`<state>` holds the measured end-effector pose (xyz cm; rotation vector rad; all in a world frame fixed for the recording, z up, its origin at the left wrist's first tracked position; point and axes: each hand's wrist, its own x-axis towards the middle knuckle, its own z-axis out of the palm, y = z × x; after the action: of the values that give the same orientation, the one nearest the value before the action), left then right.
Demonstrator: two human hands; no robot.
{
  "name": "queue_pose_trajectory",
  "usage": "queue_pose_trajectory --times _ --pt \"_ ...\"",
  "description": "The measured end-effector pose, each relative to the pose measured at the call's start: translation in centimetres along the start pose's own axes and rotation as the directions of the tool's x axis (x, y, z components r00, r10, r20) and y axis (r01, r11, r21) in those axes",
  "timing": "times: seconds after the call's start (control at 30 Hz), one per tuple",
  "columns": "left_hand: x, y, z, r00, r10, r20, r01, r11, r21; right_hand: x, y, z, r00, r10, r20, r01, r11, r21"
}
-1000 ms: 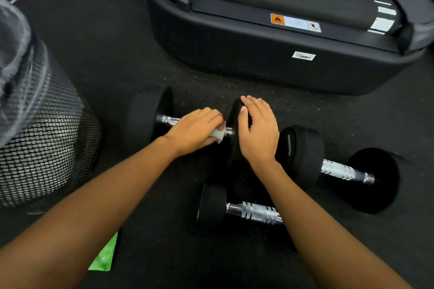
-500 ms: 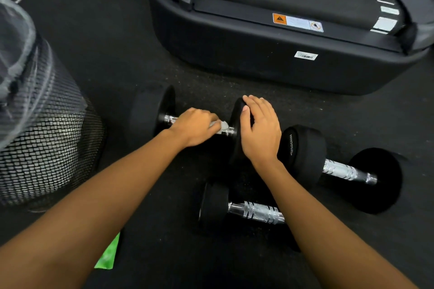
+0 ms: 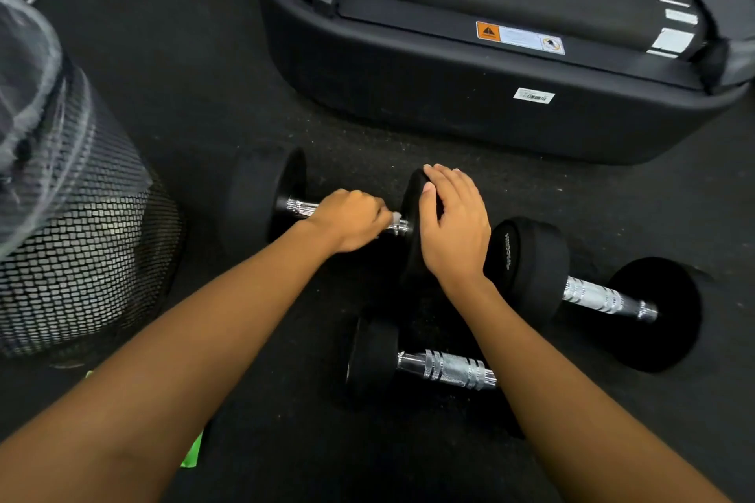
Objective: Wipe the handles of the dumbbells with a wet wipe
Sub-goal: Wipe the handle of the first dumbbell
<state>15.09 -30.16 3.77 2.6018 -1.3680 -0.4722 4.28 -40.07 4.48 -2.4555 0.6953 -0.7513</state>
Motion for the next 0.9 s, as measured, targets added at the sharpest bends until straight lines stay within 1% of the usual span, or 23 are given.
queue_pose_trajectory --times 0.1,0.17,0.23,0.3,0.37,0.43,0.53,0.57,0.67,0.8,0.9 --pt "-0.5 0.3 0.6 0.985 0.154 -0.071 -0.158 0.986 -0.049 -0.1 0.0 -0.1 1.0 0.001 -0.009 -0.001 1.0 -0.001" --pt "-0.9 -0.7 0.6 0.982 0.175 -0.076 -0.181 0.98 -0.079 -0.1 0.0 -0.1 1.0 -0.003 -0.01 0.003 1.0 -0.006" --pt "-1.0 -1.5 0.3 0.992 0.117 -0.051 -0.119 0.992 -0.05 -0.2 0.0 -0.1 1.0 -0.006 -0.017 0.006 1.0 -0.007" --pt "-0.6 -1.5 -0.1 1.0 0.023 -0.017 -0.023 1.0 0.001 -0.2 0.0 0.0 1.0 -0.01 -0.023 0.01 1.0 -0.003" --pt "-0.2 -0.6 -0.3 1.0 -0.009 0.003 0.009 0.998 0.061 -0.1 0.1 0.0 1.0 -0.01 -0.018 0.009 1.0 -0.006" --pt "-0.1 0.3 -0.1 0.999 0.04 -0.017 -0.039 0.998 0.048 0.0 0.1 0.0 1.0 -0.003 -0.009 0.003 1.0 -0.007" --pt "-0.8 0.1 0.6 0.986 0.155 -0.069 -0.16 0.983 -0.085 0.0 0.1 0.0 1.0 0.004 -0.008 -0.004 1.0 0.0" --pt "-1.1 -0.4 0.8 0.979 0.181 -0.095 -0.191 0.976 -0.104 0.0 0.1 0.0 1.0 0.001 -0.011 -0.001 1.0 0.001" --pt "-1.9 -1.4 1.2 0.96 0.22 -0.175 -0.235 0.969 -0.074 -0.2 0.0 -0.1 1.0 -0.007 -0.024 0.007 1.0 -0.005" --pt "-2.1 0.0 1.8 0.92 0.27 -0.283 -0.278 0.961 0.013 -0.1 -0.1 -0.1 1.0 -0.012 -0.021 0.012 1.0 -0.001" --pt "-2.3 0.1 1.9 0.902 0.309 -0.3 -0.317 0.948 0.024 0.0 -0.1 -0.2 1.0 -0.011 -0.013 0.011 1.0 -0.002"
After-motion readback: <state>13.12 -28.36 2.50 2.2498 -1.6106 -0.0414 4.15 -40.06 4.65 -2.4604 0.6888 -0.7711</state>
